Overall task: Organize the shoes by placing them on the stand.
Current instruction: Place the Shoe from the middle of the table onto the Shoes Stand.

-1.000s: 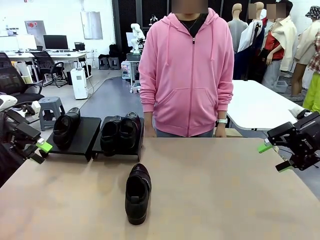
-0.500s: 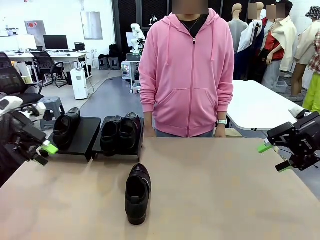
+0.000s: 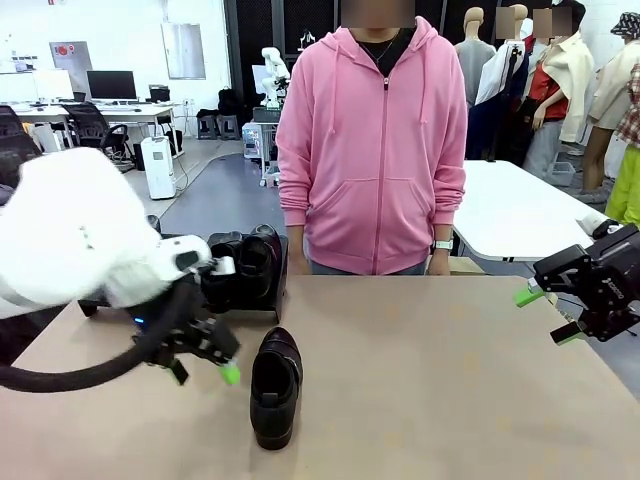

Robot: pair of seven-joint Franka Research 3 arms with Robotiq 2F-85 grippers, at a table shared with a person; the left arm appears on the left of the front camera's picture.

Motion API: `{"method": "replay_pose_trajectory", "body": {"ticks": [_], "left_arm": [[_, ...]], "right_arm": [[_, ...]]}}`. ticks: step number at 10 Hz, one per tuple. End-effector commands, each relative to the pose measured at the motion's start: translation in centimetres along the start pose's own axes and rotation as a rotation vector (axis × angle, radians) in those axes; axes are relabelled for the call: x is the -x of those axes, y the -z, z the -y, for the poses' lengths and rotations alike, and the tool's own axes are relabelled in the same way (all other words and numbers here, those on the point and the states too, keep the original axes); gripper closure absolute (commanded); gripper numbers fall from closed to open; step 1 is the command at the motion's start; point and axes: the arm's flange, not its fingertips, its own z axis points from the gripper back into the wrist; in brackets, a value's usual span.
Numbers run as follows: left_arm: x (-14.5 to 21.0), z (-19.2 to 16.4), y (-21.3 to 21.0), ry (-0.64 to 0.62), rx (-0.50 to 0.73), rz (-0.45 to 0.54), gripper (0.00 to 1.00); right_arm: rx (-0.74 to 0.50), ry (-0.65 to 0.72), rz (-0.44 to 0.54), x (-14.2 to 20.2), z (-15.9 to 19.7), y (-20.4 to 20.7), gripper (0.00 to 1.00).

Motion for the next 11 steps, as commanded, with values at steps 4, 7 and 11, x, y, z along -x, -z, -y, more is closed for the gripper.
{"method": "replay_pose_trajectory", "body": {"ticks": [4, 7, 11], "left_arm": [[0.0, 0.0, 0.0, 0.000, 0.000, 0.000, 0.00], [-2.5, 2.2, 1.8, -0.280, -0.031, 0.062, 0.00], [-7.6, 3.1, 4.1, -0.583, -0.132, 0.121, 0.00]], "right_arm": [[-0.025, 0.015, 0.005, -0.1, -0.2, -0.1, 0.00], [-0.025, 0.015, 0.005, -0.1, -0.2, -0.1, 0.00], [-0.025, 0.015, 0.005, -0.1, -0.2, -0.1, 0.00]]}}
